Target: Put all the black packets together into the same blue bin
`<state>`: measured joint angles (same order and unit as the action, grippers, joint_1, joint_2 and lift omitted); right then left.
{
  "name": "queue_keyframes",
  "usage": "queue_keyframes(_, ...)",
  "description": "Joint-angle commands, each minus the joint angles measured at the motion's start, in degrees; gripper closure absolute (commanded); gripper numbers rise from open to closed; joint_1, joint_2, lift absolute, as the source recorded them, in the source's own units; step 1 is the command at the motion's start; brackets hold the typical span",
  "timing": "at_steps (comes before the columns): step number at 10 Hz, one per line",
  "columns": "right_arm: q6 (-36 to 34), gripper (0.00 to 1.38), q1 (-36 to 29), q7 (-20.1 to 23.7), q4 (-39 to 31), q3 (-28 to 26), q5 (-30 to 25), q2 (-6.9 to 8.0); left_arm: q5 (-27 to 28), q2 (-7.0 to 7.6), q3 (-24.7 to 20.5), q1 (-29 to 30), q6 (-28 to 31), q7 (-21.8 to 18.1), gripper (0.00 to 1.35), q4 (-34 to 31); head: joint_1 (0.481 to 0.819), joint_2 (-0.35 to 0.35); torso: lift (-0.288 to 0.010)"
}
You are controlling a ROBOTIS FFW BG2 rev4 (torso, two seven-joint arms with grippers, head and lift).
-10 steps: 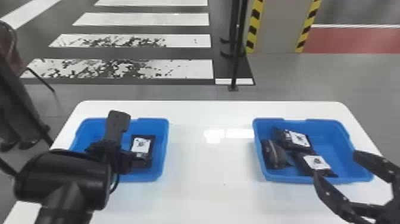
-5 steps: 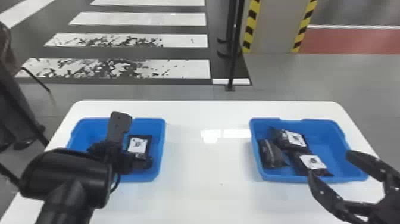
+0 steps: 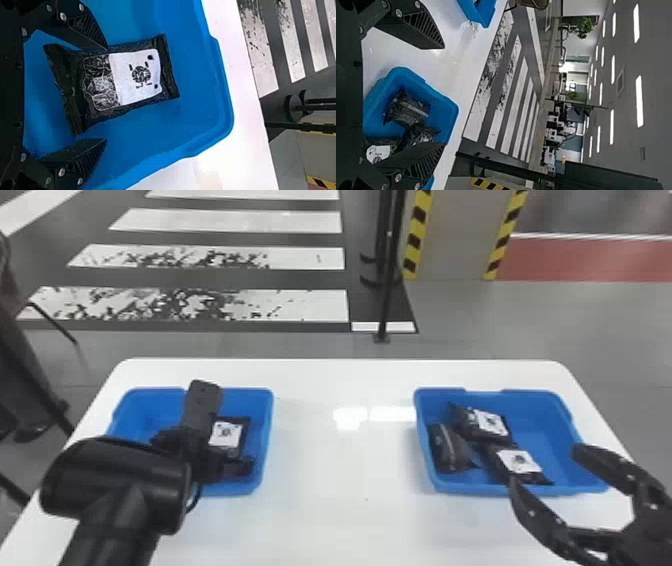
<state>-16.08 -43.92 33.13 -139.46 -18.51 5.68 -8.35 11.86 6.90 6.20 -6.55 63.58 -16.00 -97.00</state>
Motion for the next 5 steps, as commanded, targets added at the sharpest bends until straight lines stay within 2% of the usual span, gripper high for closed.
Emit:
queue_keyframes(1,0.0,0.16,0.0,0.0,0.3,0.0,0.4,0.0,0.9,0.04,0.5,-0.2,2.4,0.5,0.81,0.2,0.695,-0.012,-0.11)
queue_keyframes(2,0.0,0.16,0.0,0.0,0.3,-0.1,0.4,-0.09,1.8,-0.04,1.3,-0.8,6.0,1.2,1.1,0.2,0.695,-0.005,-0.11)
queue_keyframes(3,0.0,0.16,0.0,0.1,0.5,-0.1,0.5,-0.09,2.4,-0.04,2.0,-0.9,5.9,1.5,1.22,0.0,0.695,0.0,-0.11)
queue_keyframes(5,0.2,0.16,0.0,0.3,0.6,-0.1,0.6,-0.18,2.3,-0.04,1.9,-0.5,2.8,1.5,1.22,-0.2,0.695,0.0,-0.11)
